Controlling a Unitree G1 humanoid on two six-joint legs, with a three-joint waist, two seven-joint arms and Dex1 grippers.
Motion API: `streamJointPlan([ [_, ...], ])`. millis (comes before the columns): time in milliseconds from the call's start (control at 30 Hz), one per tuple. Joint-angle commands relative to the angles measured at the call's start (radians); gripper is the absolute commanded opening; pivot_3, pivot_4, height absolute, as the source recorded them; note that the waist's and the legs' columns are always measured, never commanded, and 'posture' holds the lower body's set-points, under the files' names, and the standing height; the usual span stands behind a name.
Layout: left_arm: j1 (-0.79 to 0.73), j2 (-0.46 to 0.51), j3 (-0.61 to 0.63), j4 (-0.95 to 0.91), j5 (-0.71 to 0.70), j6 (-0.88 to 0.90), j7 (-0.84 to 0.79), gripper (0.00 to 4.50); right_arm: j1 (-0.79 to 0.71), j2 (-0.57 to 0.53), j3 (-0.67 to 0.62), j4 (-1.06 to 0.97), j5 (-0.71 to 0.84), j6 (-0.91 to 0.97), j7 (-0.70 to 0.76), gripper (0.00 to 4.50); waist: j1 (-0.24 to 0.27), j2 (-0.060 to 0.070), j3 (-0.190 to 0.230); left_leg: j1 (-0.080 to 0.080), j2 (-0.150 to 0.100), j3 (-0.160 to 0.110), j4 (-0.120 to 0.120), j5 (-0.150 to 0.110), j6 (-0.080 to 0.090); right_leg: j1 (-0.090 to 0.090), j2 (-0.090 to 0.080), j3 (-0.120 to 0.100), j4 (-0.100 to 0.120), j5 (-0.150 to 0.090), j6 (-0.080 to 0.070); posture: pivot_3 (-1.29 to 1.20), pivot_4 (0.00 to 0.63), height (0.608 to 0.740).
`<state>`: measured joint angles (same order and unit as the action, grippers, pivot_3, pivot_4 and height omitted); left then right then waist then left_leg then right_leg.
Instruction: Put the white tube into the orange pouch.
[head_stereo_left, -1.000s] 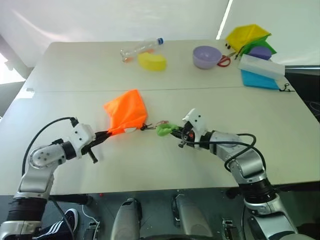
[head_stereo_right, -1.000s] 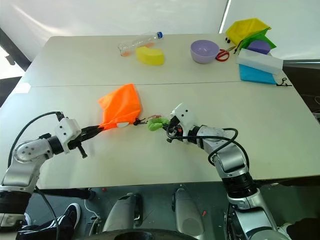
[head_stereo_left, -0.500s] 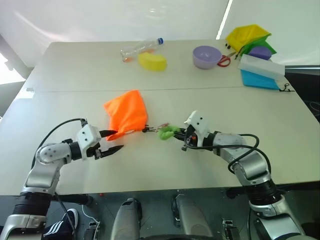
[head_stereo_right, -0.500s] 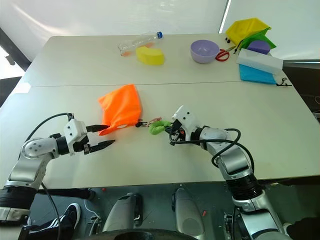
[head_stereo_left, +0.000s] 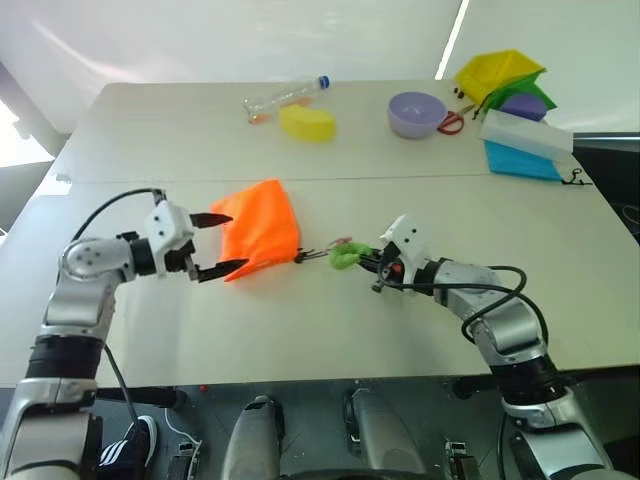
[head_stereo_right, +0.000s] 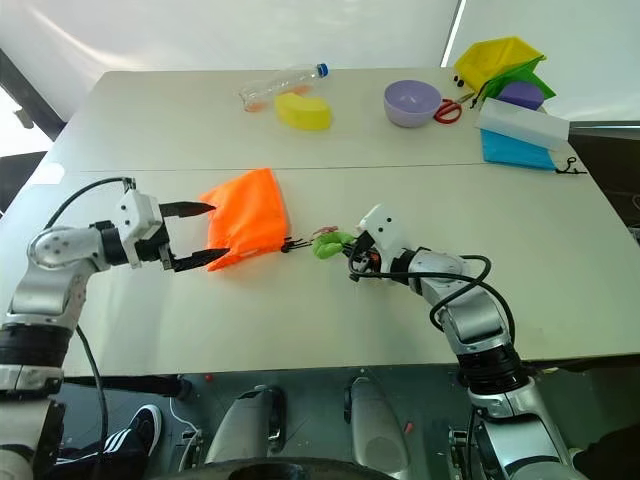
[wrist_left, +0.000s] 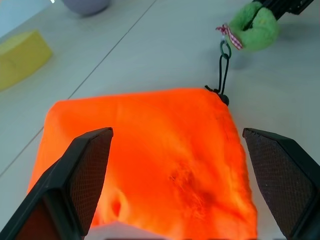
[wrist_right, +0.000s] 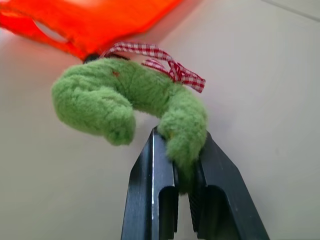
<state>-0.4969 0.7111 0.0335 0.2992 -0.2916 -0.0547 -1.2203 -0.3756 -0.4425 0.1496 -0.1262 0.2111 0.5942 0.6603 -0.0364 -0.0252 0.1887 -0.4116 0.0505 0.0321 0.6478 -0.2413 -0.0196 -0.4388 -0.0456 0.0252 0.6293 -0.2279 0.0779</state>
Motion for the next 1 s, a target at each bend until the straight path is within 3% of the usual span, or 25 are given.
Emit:
streamJointPlan([
  [33,-0.081,-0.031,-0.045,0.064,0.024,-0.060,-0.051,4.45,-0.033,0.010,-0.015,0.001,0.000,-0.019,-0.010,0.00,0.001,0.000,0.000,0.000,0.000,0.000,0.000,0.000,0.000,0.000,0.000,0.000,0.000,0.000,0.000,0.00,0.150,0.740],
  [200,-0.245,-0.135,-0.127,0.230,0.068,-0.117,-0.126,4.45,-0.075,0.046,-0.008,0.060,-0.032,-0.033,-0.061,0.00,0.008,0.000,0.000,0.000,0.000,0.000,0.002,0.000,0.000,0.001,0.001,0.000,0.000,0.000,0.001,0.00,0.150,0.740],
  [533,-0.460,-0.257,-0.239,0.606,0.193,-0.279,-0.276,4.45,-0.088,0.078,-0.023,0.082,-0.052,-0.050,-0.105,0.00,0.022,0.000,0.000,-0.001,0.000,-0.001,0.001,0.000,0.000,0.000,0.002,0.000,0.001,0.001,0.004,0.00,0.150,0.740],
  [733,-0.602,-0.317,-0.269,0.815,0.310,-0.410,-0.202,4.45,-0.097,0.077,-0.023,0.091,-0.067,-0.046,-0.125,0.00,0.023,-0.001,0.000,-0.003,-0.001,-0.002,0.003,0.000,0.000,0.000,0.002,0.000,0.001,0.001,0.004,0.00,0.150,0.740],
  [1000,-0.646,-0.331,-0.297,0.924,0.416,-0.486,-0.195,4.45,-0.080,0.048,-0.060,0.083,-0.066,-0.028,-0.143,0.00,0.020,-0.001,0.000,-0.004,-0.001,-0.003,0.002,0.000,0.000,-0.001,0.002,0.000,0.001,0.001,0.006,0.00,0.150,0.740],
])
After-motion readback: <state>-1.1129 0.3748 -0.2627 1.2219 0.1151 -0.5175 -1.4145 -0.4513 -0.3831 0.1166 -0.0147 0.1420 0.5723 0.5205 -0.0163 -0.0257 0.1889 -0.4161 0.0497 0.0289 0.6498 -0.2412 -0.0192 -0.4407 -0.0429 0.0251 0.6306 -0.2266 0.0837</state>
